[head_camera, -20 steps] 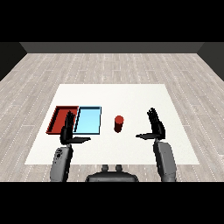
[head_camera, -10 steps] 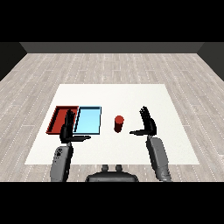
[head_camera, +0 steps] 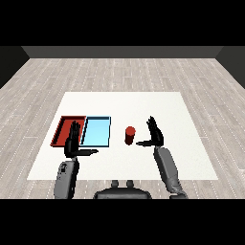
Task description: Pick the red can and put it in the red box
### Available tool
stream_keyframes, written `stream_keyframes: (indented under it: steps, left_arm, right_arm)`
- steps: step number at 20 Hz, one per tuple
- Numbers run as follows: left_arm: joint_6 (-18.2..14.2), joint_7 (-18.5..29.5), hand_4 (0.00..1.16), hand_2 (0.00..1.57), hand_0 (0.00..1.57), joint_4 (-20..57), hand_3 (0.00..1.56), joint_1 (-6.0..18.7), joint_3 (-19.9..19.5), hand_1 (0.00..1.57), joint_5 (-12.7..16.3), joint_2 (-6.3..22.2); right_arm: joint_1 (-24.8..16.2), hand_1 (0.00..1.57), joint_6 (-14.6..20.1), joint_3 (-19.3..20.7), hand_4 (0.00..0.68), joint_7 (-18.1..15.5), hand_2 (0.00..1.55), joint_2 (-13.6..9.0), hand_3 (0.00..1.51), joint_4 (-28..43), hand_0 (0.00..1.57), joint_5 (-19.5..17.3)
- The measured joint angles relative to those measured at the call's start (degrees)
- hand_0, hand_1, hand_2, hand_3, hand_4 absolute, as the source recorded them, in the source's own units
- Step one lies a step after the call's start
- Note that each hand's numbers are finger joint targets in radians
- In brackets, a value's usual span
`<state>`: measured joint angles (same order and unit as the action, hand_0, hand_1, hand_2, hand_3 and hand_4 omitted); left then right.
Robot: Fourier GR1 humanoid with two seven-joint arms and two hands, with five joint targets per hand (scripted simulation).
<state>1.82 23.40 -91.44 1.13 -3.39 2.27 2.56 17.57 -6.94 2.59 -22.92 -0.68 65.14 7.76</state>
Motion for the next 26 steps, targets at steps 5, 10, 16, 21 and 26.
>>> stream_keyframes:
  steps: [5, 10, 16, 21, 26]
  left_arm:
    - [0.63, -0.61, 0.0, 0.0, 0.0, 0.49, 0.0, 1.09, -0.65, 0.0, 0.97, 0.54]
    - [2.11, -0.72, 0.0, 0.0, 0.0, 0.92, 0.0, 1.5, -1.6, 0.0, 2.5, 1.33]
    - [1.81, -0.09, 0.0, 0.0, 0.0, 0.39, 0.0, 0.34, -0.59, 0.0, 1.94, 0.35]
    - [2.97, 0.55, 0.0, 0.0, 0.0, 0.92, 0.0, 0.36, -1.28, 0.0, 2.95, 0.91]
    - [1.81, 0.21, 0.0, 0.0, 0.0, 1.4, 0.0, 1.22, -0.72, 0.0, 2.15, 0.27]
  right_arm:
    - [0.73, 0.0, 2.31, -4.06, 0.0, -3.04, 0.0, 0.47, 0.0, -3.78, 0.0, 2.32]
    - [2.69, 0.0, 3.55, -5.83, 0.0, -4.48, 0.0, 0.54, 0.0, -6.98, 0.0, 4.89]
    - [4.4, 0.0, 5.76, -8.32, 0.0, -5.8, 0.0, 0.6, 0.0, -10.27, 0.0, 6.12]
    - [7.14, 0.0, 7.87, -11.0, 0.0, -9.03, 0.0, 0.64, 0.0, -15.93, 0.0, 9.22]
    - [9.07, 0.0, 8.6, -12.89, 0.0, -10.88, 0.0, 0.63, 0.0, -19.68, 0.0, 12.12]
